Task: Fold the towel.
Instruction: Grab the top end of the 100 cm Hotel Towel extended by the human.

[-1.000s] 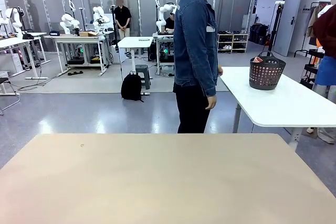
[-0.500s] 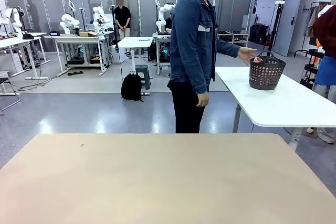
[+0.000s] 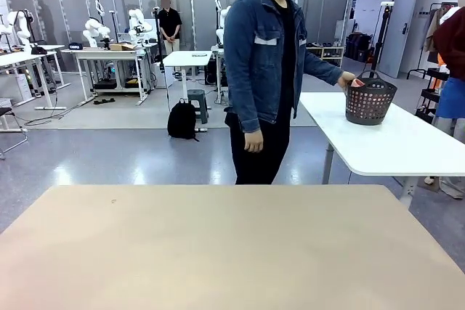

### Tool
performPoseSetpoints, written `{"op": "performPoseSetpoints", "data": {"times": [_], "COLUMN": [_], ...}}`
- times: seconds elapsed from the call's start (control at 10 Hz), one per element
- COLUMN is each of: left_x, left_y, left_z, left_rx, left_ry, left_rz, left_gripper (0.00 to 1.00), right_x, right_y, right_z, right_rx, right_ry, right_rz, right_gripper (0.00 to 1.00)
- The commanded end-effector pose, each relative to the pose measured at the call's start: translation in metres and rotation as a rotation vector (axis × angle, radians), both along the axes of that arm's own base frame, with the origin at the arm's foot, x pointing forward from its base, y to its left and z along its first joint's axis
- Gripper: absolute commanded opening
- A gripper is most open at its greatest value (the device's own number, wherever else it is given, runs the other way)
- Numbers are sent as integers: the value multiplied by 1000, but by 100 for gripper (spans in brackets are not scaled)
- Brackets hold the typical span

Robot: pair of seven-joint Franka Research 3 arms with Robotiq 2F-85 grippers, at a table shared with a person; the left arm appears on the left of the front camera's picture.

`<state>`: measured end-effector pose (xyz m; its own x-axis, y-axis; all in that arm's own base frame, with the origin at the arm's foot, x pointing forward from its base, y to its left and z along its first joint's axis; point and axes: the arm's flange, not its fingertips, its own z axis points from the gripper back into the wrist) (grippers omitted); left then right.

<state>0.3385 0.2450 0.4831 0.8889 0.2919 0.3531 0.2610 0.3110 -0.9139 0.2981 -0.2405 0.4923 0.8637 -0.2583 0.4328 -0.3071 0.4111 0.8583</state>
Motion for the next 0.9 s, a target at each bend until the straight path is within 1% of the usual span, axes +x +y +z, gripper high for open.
{"op": "performPoseSetpoints", "data": {"times": [0.0, 0.8], "left_x": [0, 0], "left_y": [0, 0], "left_z": [1, 1], "left_rx": [-5, -5], "left_ry": [-6, -6], "left_rz": [-2, -2], "left_gripper": [100, 100], "right_x": [1, 1], "right_y": [0, 0], "right_z": [2, 2], "right_rx": [13, 13], "right_ry": [-8, -8], "right_rz": [1, 1], "right_gripper": [100, 100]}}
